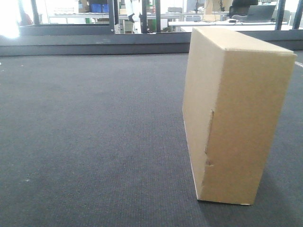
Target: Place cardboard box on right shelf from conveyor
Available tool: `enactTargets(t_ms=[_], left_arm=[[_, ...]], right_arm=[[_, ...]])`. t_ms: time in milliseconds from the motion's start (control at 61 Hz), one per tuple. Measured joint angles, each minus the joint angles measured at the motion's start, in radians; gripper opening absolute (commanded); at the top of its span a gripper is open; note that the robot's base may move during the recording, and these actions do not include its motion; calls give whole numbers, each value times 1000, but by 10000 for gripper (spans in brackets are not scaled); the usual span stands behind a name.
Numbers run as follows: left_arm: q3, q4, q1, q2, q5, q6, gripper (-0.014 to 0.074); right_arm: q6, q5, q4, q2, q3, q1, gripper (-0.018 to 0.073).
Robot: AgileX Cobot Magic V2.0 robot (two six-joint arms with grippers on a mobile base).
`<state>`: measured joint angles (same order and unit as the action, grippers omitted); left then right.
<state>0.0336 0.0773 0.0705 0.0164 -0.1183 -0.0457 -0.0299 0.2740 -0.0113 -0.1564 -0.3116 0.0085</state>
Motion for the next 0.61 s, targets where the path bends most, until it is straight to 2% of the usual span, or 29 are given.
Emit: enactTargets(t_ms=[230, 492, 557, 607], left_arm=[[0, 0, 0, 0, 0, 0, -116], [0, 0, 0, 0, 0, 0, -116], [0, 0, 0, 0, 0, 0, -116], [0, 0, 0, 0, 0, 0, -116]], right_arm=[[0, 117, 0, -299, -177, 0, 17], [-4, 168, -52, -537, -250, 0, 27], [-19, 185, -55, -580, -266, 0, 86], [-39, 208, -56, -606, -284, 0, 185]])
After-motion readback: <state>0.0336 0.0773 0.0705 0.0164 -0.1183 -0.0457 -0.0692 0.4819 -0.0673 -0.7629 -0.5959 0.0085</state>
